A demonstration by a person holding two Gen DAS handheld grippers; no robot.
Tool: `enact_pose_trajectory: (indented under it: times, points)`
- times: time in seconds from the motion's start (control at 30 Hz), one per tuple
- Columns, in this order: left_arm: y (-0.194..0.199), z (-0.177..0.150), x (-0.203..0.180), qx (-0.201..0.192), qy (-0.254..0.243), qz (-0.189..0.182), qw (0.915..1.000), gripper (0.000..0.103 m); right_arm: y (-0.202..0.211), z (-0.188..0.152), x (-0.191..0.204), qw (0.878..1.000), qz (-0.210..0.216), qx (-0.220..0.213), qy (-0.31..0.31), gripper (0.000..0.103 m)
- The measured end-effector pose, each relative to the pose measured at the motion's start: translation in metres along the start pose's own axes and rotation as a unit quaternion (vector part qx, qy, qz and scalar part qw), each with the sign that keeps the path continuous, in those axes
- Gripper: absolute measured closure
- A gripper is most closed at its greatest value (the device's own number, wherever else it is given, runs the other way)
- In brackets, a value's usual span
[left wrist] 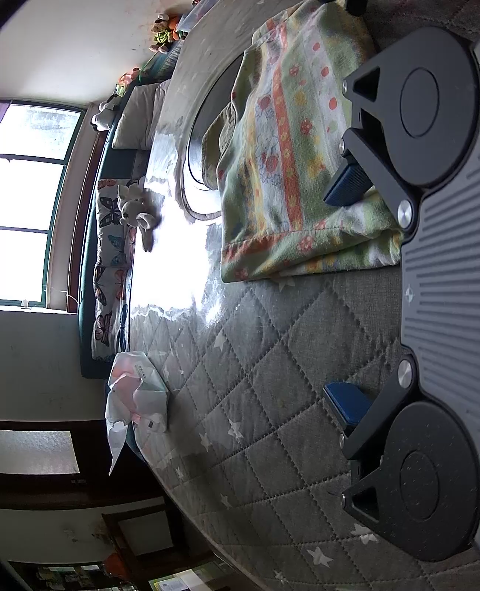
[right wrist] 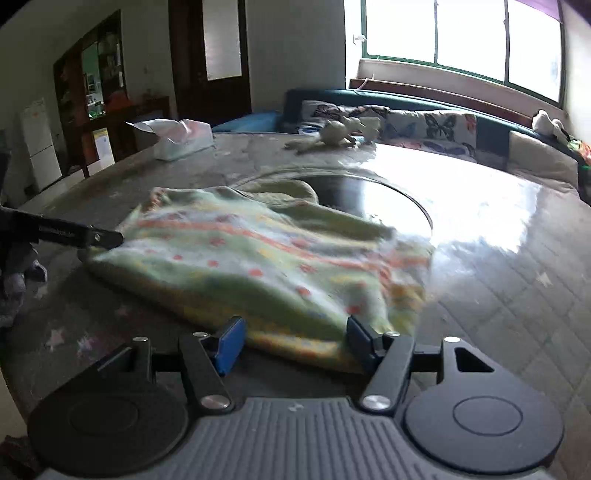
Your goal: Fold clothes
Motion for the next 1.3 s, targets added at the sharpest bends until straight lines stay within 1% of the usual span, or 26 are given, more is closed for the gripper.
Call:
enact_pose_trajectory:
  times: [0.2,0.3,0.43,0.63,0.83,1.03,1.2,1.3]
  points:
    - [0.0,0.0,0.0,0.001,0.003,0.001,1.0,0.0,0.006,-0.005,-0.009,1.0,-0.003,0.006,-0.006,0.04]
    - [0.003,0.002,0.0,0.001,0.008,0.001,1.0,0.0,0.006,-0.001,-0.005,1.0,-0.004,0.003,0.011,0.04]
    - [0.009,0.007,0.0,-0.011,0.009,-0.003,0.9999,0.0,0.008,0.013,0.01,0.999,0.013,-0.009,0.046,0.04]
    - [0.006,0.006,0.002,-0.002,0.005,0.0,1.0,0.002,0.003,0.028,0.052,0.992,0.053,-0.023,0.112,0.04]
    - [0.001,0.005,0.006,0.01,0.014,-0.008,0.9998,0.003,-0.004,0.04,0.101,0.98,0.096,-0.034,0.171,0.04]
    - [0.005,0.009,0.009,0.009,0.027,-0.014,0.9995,0.003,-0.01,0.043,0.141,0.968,0.125,-0.037,0.216,0.041]
    - [0.01,0.019,0.014,-0.001,0.036,-0.019,0.9992,0.008,-0.013,0.044,0.173,0.957,0.142,-0.045,0.247,0.047]
    - [0.014,0.026,0.018,-0.005,0.052,-0.029,0.9982,0.01,-0.014,0.044,0.187,0.952,0.148,-0.049,0.262,0.05]
Point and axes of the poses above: each gripper's, at about its wrist camera, not at the fingertips, and y roughly against the way its jaws point, x to its left, z to its top, the point moved 8 cm from there along -y, roughly the way its jaws point, and after that the axes turned 12 degrees about -z, right-handed, at the moved point
